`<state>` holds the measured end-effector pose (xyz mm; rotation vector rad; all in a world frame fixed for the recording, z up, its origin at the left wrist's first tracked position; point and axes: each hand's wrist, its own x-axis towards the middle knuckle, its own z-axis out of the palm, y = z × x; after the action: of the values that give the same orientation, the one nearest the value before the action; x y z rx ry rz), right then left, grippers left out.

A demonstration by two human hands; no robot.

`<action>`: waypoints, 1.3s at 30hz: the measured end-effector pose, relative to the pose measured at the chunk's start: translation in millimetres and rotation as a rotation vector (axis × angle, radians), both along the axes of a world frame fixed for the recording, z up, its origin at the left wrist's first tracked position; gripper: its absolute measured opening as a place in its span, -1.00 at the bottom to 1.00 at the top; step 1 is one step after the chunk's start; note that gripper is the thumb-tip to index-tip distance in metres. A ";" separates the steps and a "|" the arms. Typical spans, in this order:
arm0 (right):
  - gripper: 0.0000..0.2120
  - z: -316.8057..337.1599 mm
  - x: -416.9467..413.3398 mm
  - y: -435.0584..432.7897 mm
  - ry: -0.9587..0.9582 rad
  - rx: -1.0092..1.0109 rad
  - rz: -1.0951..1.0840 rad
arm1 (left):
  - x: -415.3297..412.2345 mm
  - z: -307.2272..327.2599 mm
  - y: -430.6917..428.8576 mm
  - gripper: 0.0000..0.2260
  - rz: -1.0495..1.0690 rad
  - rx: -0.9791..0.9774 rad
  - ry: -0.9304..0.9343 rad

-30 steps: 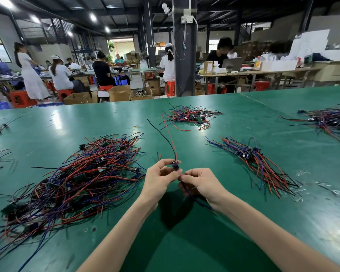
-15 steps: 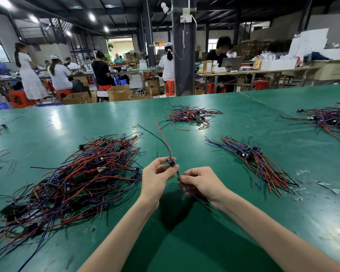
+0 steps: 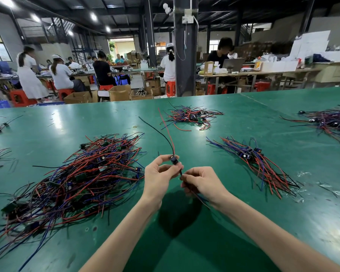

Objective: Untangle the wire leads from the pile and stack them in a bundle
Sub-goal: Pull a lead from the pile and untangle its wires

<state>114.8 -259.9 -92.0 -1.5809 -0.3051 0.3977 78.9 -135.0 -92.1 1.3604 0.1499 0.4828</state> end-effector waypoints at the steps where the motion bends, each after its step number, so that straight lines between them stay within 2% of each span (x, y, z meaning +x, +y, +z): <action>1: -0.82 0.1 0.1 0.1 0.004 0.007 0.005 | 0.1 0.8 0.3 -0.82 0.005 -0.011 0.003; 5: -0.81 1.0 -0.4 1.2 -0.004 0.001 0.032 | -0.2 5.0 9.1 -0.82 0.039 -0.055 0.015; 11: -0.78 -2.9 -0.8 1.2 -0.091 -0.162 0.014 | -2.0 8.5 12.1 -0.85 0.027 -0.117 0.050; 14: -0.79 -2.2 1.1 -1.2 -0.104 -0.161 0.003 | -2.1 10.2 7.5 -0.85 0.000 -0.101 0.044; 18: -0.83 -0.1 0.3 -1.2 -0.109 -0.168 0.018 | -2.3 14.7 18.4 -0.86 0.068 -0.116 0.038; 21: -0.82 -1.7 -2.7 0.2 -0.145 -0.238 0.044 | -2.6 16.3 28.4 -0.87 0.118 -0.143 0.029; 26: -0.85 -0.4 3.2 -4.8 -0.209 -0.361 -0.018 | -3.2 14.9 20.5 -0.88 0.055 -0.131 0.030; 32: -0.83 1.7 1.2 -8.3 -0.205 -0.309 0.037 | -1.5 12.6 25.1 -0.86 0.154 -0.155 0.016; 39: -0.85 0.9 0.4 -7.2 -0.314 -0.397 0.008 | 1.7 11.1 26.9 -0.87 0.204 -0.157 -0.051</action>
<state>115.1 -267.1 -91.1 -2.0374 -0.4954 0.2214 80.5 -108.1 -81.1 1.1834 0.2814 0.6625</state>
